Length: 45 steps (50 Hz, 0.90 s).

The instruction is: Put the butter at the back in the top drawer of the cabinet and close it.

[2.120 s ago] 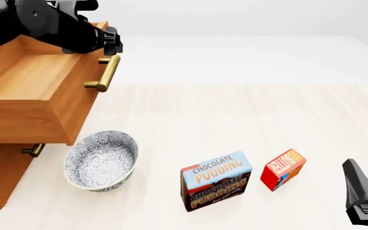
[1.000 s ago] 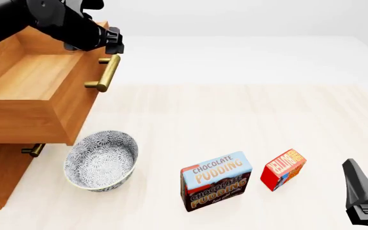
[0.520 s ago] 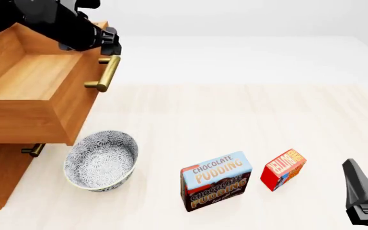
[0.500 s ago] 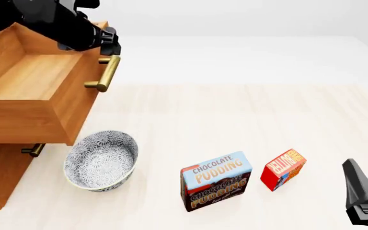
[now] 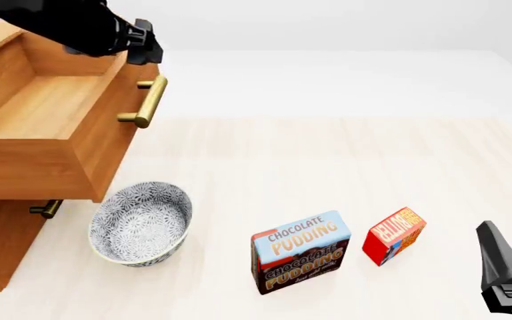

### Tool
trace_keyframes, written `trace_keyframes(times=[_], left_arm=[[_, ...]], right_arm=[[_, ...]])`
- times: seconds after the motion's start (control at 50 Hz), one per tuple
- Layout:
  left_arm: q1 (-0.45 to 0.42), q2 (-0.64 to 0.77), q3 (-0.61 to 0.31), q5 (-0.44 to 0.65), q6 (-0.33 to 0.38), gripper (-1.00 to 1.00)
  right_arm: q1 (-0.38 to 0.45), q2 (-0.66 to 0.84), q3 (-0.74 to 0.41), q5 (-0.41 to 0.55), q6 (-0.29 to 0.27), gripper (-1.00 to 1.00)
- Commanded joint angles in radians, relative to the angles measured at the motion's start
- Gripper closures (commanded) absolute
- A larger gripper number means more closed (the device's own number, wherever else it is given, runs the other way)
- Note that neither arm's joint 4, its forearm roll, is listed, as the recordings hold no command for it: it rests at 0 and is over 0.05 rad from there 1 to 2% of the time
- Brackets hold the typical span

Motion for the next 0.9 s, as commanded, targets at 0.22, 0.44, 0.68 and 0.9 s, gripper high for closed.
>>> trace_keyframes(times=[0.22, 0.44, 0.68, 0.9], left_arm=[[-0.051, -0.042, -0.053, 0.032, 0.019, -1.0], [-0.08, -0.033, -0.095, 0.046, 0.028, -1.0], [-0.129, -0.005, -0.144, 0.056, 0.043, -1.0], [-0.201, 0.05, -0.177, 0.045, 0.044, -1.0]], right_arm=[[0.0, 0.0, 0.0, 0.0, 0.0, -1.0], [0.0, 0.0, 0.0, 0.0, 0.0, -1.0], [0.0, 0.0, 0.0, 0.0, 0.0, -1.0], [0.0, 0.0, 0.0, 0.0, 0.0, -1.0]])
